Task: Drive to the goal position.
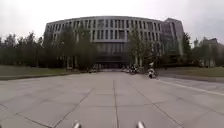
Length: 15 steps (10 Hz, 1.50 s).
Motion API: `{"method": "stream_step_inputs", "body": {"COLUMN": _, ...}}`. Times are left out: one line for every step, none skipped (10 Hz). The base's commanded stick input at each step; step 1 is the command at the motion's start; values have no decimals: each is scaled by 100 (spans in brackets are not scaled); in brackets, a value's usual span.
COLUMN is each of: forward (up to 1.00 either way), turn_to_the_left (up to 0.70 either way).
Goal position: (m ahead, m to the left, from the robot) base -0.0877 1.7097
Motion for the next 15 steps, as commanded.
{"method": "stream_step_inputs", "body": {"forward": 50, "turn_to_the_left": 0}}
{"method": "stream_step_inputs", "body": {"forward": 50, "turn_to_the_left": 0}}
{"method": "stream_step_inputs", "body": {"forward": 50, "turn_to_the_left": 0}}
{"method": "stream_step_inputs", "body": {"forward": 50, "turn_to_the_left": 0}}
{"method": "stream_step_inputs", "body": {"forward": 50, "turn_to_the_left": 0}}
{"method": "stream_step_inputs", "body": {"forward": 50, "turn_to_the_left": 0}}
{"method": "stream_step_inputs", "body": {"forward": 50, "turn_to_the_left": 0}}
{"method": "stream_step_inputs", "body": {"forward": 50, "turn_to_the_left": 0}}
{"method": "stream_step_inputs", "body": {"forward": 50, "turn_to_the_left": 0}}
{"method": "stream_step_inputs", "body": {"forward": 50, "turn_to_the_left": 0}}
{"method": "stream_step_inputs", "body": {"forward": 50, "turn_to_the_left": 0}}
{"method": "stream_step_inputs", "body": {"forward": 50, "turn_to_the_left": 0}}
{"method": "stream_step_inputs", "body": {"forward": 50, "turn_to_the_left": 0}}
{"method": "stream_step_inputs", "body": {"forward": 50, "turn_to_the_left": 0}}
{"method": "stream_step_inputs", "body": {"forward": 50, "turn_to_the_left": 0}}
